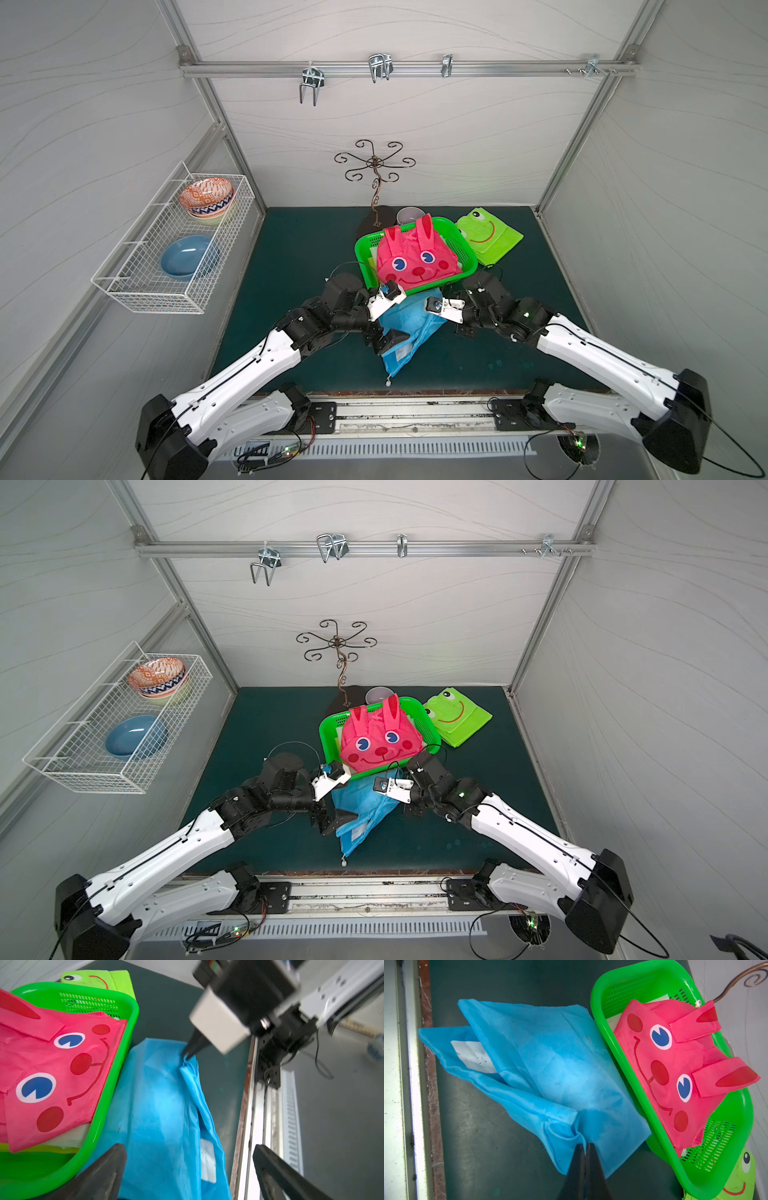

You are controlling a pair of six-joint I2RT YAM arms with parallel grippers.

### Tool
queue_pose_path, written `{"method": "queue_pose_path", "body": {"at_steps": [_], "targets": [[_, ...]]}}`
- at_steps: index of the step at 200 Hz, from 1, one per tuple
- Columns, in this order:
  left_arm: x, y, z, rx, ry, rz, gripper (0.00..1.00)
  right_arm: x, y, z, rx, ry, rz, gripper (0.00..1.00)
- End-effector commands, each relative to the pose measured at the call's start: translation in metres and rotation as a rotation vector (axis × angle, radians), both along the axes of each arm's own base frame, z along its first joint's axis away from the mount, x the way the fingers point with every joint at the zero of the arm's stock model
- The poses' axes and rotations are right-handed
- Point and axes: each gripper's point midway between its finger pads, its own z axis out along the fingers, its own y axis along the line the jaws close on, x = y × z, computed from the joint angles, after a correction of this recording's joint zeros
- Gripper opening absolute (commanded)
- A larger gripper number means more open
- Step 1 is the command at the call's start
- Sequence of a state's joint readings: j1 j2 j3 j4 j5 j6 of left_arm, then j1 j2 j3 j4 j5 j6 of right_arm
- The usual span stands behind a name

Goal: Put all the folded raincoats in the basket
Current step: Pick up the raincoat from the center of the board.

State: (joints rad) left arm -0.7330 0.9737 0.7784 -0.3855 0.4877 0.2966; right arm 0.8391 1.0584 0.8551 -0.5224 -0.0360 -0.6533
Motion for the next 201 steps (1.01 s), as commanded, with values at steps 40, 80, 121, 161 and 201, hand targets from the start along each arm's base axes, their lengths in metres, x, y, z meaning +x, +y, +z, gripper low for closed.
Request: {"method": "queue_pose_path", "body": {"at_steps": [40,80,121,161,201], "targets": [[0.002,0.006,-0.031,0.076,-0.328,-0.002,1.00,0.001,0.002,0.027,0.136,0.022,-0.036,0.00],[0.001,0.006,-0.044,0.157,-0.389,-0.037,1.00,0.006,0.001,0.033,0.175,0.045,-0.062,0.00],[0.000,0.006,-0.046,0.180,-0.408,-0.031,1.00,0.009,-0.002,0.035,0.184,0.049,-0.089,0.00],[-0.026,-0.011,-0.050,0.173,-0.349,-0.122,1.00,0.019,-0.007,0.034,0.179,0.068,-0.146,0.00],[-0.005,-0.006,-0.054,0.225,-0.444,0.000,1.00,0.020,-0.006,0.037,0.197,0.083,-0.145,0.00]]}}
